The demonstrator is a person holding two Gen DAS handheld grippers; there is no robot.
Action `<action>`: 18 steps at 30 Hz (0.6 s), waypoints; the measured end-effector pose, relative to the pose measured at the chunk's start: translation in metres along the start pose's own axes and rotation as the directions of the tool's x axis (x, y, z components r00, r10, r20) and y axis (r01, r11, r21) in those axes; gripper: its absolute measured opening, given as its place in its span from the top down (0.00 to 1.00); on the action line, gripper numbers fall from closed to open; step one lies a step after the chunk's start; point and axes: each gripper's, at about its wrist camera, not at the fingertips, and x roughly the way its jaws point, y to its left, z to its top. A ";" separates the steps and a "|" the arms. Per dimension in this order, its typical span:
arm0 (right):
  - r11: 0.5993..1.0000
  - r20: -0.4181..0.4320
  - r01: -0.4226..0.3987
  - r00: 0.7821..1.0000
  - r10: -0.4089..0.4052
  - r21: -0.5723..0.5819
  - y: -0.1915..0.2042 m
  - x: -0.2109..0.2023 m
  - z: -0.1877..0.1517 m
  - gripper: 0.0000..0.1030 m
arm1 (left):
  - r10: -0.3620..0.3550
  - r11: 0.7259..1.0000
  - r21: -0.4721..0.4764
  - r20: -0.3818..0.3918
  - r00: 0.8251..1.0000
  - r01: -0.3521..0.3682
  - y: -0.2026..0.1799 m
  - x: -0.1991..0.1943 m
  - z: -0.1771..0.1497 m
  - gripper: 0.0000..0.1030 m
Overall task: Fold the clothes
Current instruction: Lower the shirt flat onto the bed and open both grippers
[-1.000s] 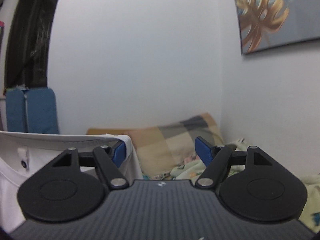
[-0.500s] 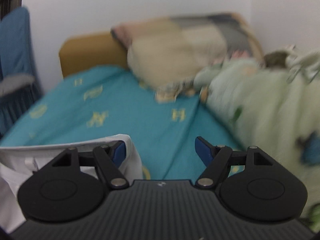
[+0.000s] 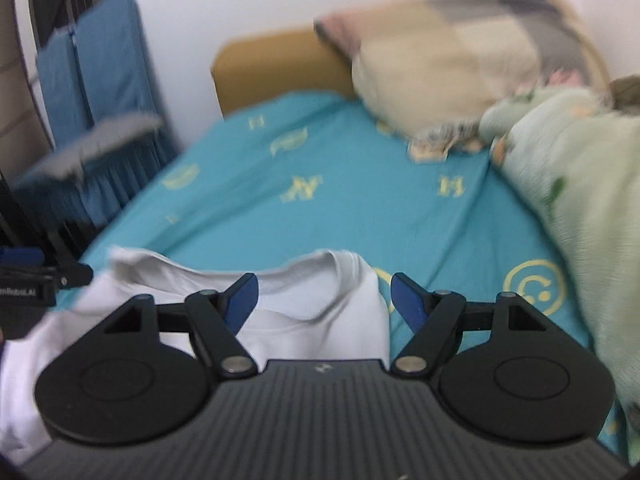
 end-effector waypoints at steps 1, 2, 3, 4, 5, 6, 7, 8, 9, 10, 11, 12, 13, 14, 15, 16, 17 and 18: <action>1.000 0.025 0.005 1.000 -0.005 -0.007 0.006 -0.020 -0.002 0.28 | 0.003 1.000 0.006 0.030 1.000 -0.003 0.000 -0.020 -0.003 0.00; 1.000 0.051 0.014 0.999 -0.014 -0.013 0.013 -0.042 -0.005 0.28 | 0.004 1.000 0.012 0.063 0.998 -0.005 -0.001 -0.041 -0.008 0.00; 1.000 0.068 0.025 0.997 -0.024 -0.014 0.020 -0.063 -0.009 0.28 | -0.001 1.000 0.021 0.090 0.996 0.000 -0.002 -0.061 -0.013 0.00; 0.999 0.084 0.035 0.996 -0.034 -0.014 0.026 -0.084 -0.013 0.28 | -0.010 0.999 0.035 0.110 0.994 0.007 -0.004 -0.082 -0.019 0.00; 0.999 0.097 0.040 0.995 -0.039 -0.001 0.032 -0.107 -0.017 0.28 | -0.018 0.999 0.048 0.130 0.991 0.012 -0.007 -0.104 -0.025 0.00; 0.999 0.107 0.036 0.994 -0.036 0.004 0.037 -0.130 -0.022 0.28 | -0.029 0.998 0.063 0.147 0.989 0.020 -0.010 -0.127 -0.032 0.00; 1.000 0.117 0.030 0.993 -0.031 0.007 0.042 -0.152 -0.028 0.28 | -0.044 0.996 0.082 0.160 0.986 0.031 -0.013 -0.149 -0.040 0.00; 1.000 0.132 0.031 0.991 -0.031 0.004 0.049 -0.174 -0.035 0.28 | -0.061 0.994 0.101 0.174 0.983 0.044 -0.015 -0.170 -0.049 0.00; 0.999 0.146 0.033 0.989 -0.032 -0.001 0.055 -0.197 -0.041 0.28 | -0.078 0.992 0.113 0.190 0.979 0.057 -0.017 -0.192 -0.059 0.00; 0.999 0.161 0.034 0.986 -0.034 0.002 0.060 -0.218 -0.049 0.28 | -0.094 0.990 0.119 0.208 0.974 0.070 -0.019 -0.214 -0.070 0.00; 0.999 0.175 0.029 0.984 -0.031 0.015 0.062 -0.237 -0.057 0.28 | -0.110 0.989 0.126 0.225 0.968 0.083 -0.021 -0.236 -0.081 0.00; 0.999 0.189 0.023 0.982 -0.028 0.030 0.063 -0.256 -0.066 0.28 | -0.123 0.987 0.127 0.240 0.963 0.095 -0.024 -0.257 -0.092 0.00; 0.999 0.202 0.017 0.979 -0.025 0.044 0.064 -0.275 -0.074 0.28 | -0.133 0.987 0.123 0.253 0.958 0.105 -0.027 -0.279 -0.103 0.00; 0.998 0.216 0.010 0.976 -0.022 0.058 0.065 -0.293 -0.083 0.28 | -0.141 0.986 0.119 0.268 0.953 0.113 -0.030 -0.300 -0.114 0.00; 0.997 0.230 0.003 0.973 -0.020 0.072 0.066 -0.312 -0.091 0.28 | -0.145 0.986 0.116 0.282 0.948 0.116 -0.034 -0.320 -0.126 0.00; 0.996 0.243 -0.004 0.970 -0.018 0.086 0.067 -0.331 -0.100 0.28 | -0.145 0.987 0.113 0.293 0.945 0.117 -0.038 -0.338 -0.138 0.00; 0.995 0.252 -0.012 0.968 -0.013 0.096 0.067 -0.344 -0.108 0.28 | -0.146 0.987 0.111 0.305 0.941 0.117 -0.043 -0.356 -0.150 0.00; 0.994 0.259 -0.020 0.966 -0.007 0.104 0.067 -0.357 -0.117 0.28 | -0.146 0.987 0.108 0.317 0.937 0.117 -0.047 -0.374 -0.162 0.00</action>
